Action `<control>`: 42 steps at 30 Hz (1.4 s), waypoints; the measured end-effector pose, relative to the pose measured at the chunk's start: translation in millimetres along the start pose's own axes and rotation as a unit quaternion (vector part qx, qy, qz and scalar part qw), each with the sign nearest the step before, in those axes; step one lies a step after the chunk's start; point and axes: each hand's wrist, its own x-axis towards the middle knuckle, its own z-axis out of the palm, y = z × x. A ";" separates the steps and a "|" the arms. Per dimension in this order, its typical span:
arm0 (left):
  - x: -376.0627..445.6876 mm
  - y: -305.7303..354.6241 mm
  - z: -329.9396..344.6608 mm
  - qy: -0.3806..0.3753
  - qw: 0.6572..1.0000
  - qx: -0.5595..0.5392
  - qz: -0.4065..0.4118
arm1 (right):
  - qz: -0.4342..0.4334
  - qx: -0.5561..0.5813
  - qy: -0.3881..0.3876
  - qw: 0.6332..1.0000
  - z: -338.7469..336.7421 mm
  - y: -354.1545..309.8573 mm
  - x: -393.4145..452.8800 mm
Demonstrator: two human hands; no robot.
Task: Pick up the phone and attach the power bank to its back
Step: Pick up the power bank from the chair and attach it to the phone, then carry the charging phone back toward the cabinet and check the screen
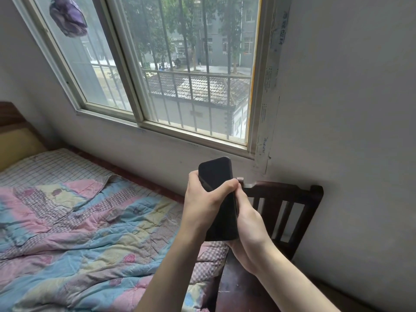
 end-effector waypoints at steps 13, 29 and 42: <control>6.4 -20.3 -60.5 -0.033 0.969 -0.208 -0.125 | -0.010 -0.116 0.045 0.992 32.6 7.0 14.4; -27.4 -50.7 -154.2 -0.138 0.885 -0.405 -0.187 | -0.119 -0.433 -0.077 0.890 77.5 38.5 12.5; -134.1 -25.0 -203.7 0.109 0.899 -0.409 -0.116 | -0.159 -0.389 -0.187 0.888 108.8 54.7 -25.5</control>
